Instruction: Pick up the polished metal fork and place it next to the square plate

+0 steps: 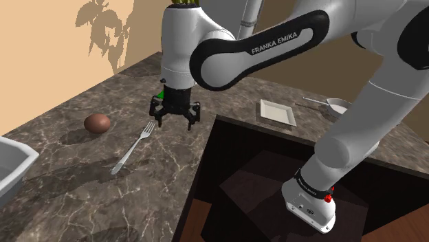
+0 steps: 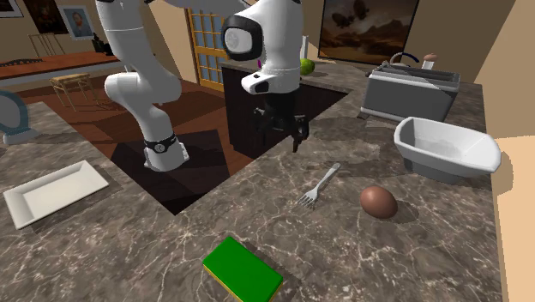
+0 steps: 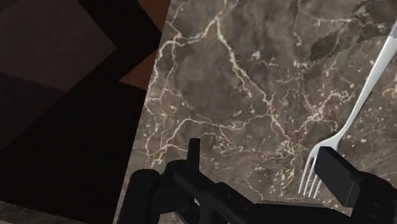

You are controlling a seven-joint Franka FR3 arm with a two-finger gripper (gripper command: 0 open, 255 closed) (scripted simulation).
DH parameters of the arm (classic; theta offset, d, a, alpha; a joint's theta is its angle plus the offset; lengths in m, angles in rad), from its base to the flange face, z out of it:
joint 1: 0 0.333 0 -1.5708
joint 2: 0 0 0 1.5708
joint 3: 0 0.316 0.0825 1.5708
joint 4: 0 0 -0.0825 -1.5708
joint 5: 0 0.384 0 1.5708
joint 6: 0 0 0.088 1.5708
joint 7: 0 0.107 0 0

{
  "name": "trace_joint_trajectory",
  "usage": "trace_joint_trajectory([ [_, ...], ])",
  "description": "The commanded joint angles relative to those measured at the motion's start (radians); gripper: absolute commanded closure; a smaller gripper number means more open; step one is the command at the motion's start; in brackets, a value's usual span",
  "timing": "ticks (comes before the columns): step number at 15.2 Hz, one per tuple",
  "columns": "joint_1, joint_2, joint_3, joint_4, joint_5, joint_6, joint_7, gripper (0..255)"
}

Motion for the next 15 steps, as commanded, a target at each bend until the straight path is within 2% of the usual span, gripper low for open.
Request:
trace_joint_trajectory([
  [1,0.041,0.141,-0.004,0.084,-0.153,-0.012,0.168,0],
  [3,0.121,0.253,-0.057,0.171,-0.258,-0.035,0.285,0],
  [5,0.199,0.349,-0.113,0.263,-0.334,-0.061,0.376,0],
  [9,0.334,0.51,-0.214,0.458,-0.43,-0.118,0.5,0],
  [15,0.342,0.545,-0.237,0.428,-0.459,-0.06,0.518,0],
])
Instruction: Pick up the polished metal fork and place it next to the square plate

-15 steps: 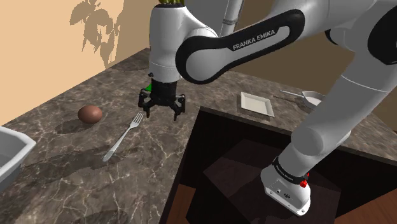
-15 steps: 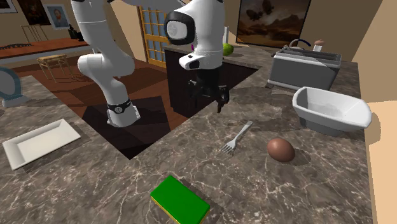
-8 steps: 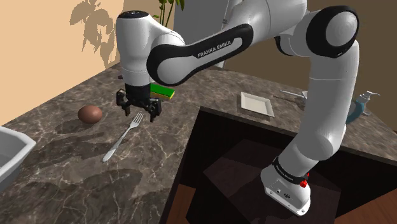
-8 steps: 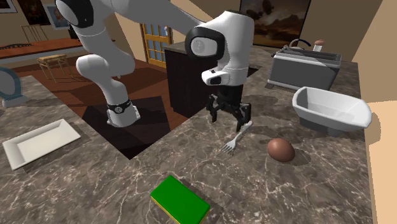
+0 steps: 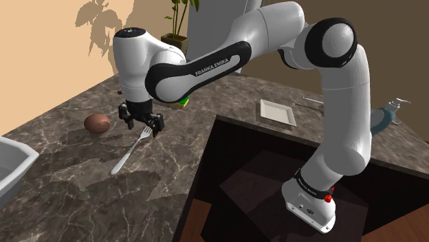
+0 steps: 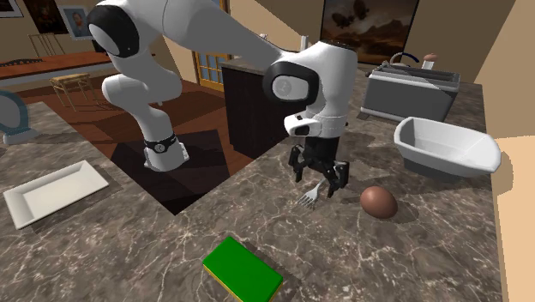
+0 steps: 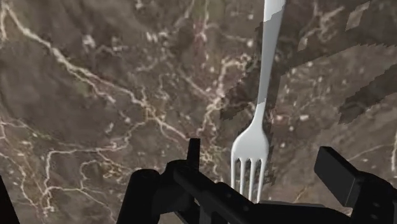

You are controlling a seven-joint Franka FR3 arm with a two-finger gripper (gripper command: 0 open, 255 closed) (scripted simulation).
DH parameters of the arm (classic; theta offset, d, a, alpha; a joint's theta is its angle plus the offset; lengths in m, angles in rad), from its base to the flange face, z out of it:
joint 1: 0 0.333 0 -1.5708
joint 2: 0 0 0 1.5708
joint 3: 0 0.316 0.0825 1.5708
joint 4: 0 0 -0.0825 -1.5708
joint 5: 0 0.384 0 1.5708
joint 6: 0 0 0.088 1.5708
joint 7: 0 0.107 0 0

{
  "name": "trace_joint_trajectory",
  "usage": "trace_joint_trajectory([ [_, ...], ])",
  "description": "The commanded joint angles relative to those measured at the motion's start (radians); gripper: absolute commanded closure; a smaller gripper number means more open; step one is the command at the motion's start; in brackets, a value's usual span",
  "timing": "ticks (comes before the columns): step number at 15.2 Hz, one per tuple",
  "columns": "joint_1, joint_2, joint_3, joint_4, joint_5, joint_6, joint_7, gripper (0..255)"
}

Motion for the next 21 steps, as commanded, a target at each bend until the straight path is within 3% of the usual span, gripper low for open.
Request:
trace_joint_trajectory([
  [1,0.002,0.013,-0.008,-0.01,-0.011,0.021,0.007,0],
  [9,0.003,0.017,-0.011,-0.012,-0.014,0.026,0.009,0],
  [10,0.003,0.017,-0.011,-0.012,-0.014,0.026,0.009,255],
  [21,-0.001,0.004,-0.002,-0.004,-0.005,0.008,0.002,255],
])
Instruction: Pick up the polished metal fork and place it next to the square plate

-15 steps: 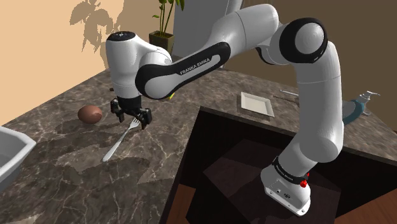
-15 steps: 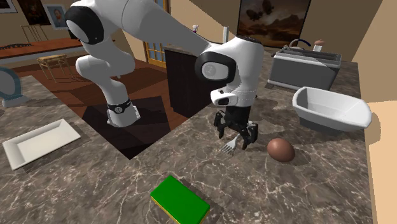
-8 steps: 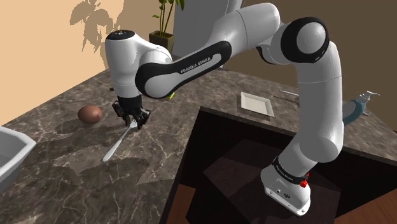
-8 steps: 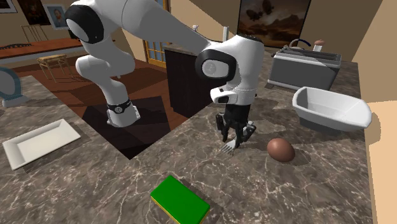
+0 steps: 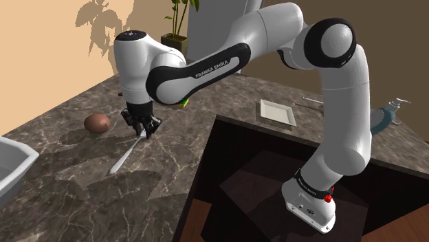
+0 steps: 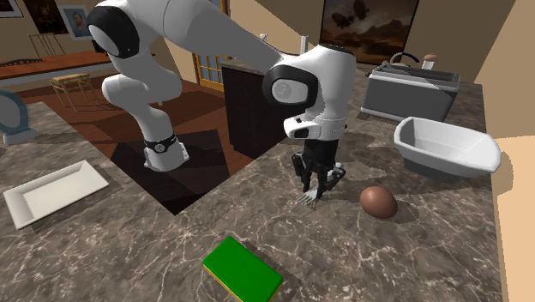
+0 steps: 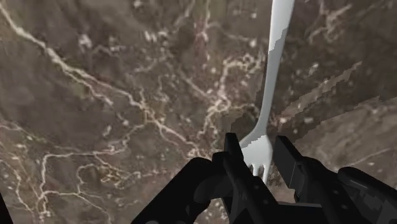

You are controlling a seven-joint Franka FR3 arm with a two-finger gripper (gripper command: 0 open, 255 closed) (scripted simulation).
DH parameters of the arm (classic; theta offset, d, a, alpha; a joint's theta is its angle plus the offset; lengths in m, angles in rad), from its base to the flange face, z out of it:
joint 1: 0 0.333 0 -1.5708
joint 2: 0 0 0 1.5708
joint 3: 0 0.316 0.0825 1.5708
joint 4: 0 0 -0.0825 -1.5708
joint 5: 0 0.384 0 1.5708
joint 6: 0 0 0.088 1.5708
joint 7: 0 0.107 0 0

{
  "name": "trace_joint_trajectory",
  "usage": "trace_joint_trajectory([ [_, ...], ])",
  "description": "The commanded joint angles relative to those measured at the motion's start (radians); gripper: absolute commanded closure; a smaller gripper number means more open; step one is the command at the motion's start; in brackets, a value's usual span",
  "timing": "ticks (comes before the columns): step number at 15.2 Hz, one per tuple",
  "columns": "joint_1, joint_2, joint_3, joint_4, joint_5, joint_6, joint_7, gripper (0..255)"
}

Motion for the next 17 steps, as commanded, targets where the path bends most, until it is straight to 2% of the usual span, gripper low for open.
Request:
trace_joint_trajectory([
  [1,-0.002,-0.006,0.004,0.01,0.007,-0.015,-0.006,255],
  [16,-0.014,-0.075,0.045,0.103,0.07,-0.158,-0.053,255],
  [17,-0.054,-0.117,0.059,0.042,0.091,-0.132,-0.065,255],
])
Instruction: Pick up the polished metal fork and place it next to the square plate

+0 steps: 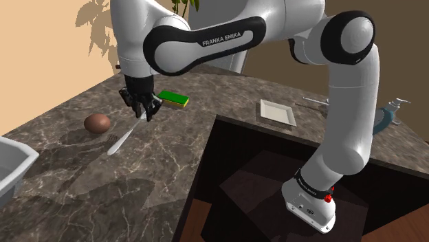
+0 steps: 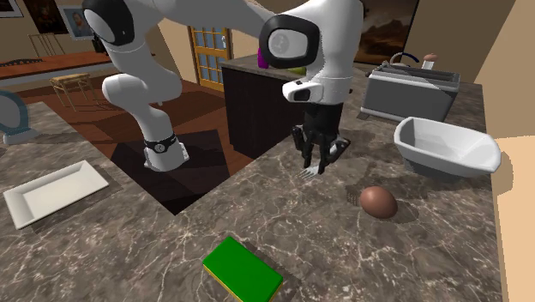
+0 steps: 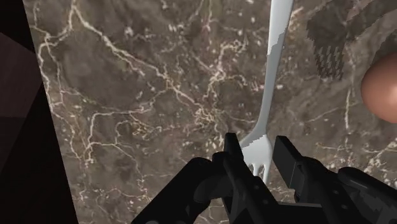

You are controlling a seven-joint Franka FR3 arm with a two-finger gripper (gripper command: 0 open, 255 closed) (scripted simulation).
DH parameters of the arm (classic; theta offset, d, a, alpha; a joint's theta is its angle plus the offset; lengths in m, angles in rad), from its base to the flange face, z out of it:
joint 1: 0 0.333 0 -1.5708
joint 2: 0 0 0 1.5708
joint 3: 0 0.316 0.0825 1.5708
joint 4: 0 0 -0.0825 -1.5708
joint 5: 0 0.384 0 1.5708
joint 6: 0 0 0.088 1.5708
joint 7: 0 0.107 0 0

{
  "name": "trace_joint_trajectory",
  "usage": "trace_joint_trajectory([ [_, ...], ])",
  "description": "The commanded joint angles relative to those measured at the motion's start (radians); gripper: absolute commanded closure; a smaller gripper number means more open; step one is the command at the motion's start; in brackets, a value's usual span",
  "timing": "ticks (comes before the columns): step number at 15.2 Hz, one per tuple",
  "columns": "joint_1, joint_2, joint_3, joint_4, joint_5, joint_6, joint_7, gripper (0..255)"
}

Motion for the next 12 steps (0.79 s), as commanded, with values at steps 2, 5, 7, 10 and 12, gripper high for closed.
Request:
trace_joint_trajectory([
  [2,-0.1,-0.106,0.034,-0.145,0.058,0.061,-0.039,255],
  [5,-0.215,-0.239,0.072,-0.3,0.147,0.128,-0.112,255],
  [7,-0.285,-0.336,0.091,-0.395,0.224,0.168,-0.18,255],
  [10,-0.364,-0.492,0.096,-0.526,0.362,0.214,-0.31,255],
  [12,-0.386,-0.595,0.073,-0.605,0.456,0.233,-0.406,255],
])
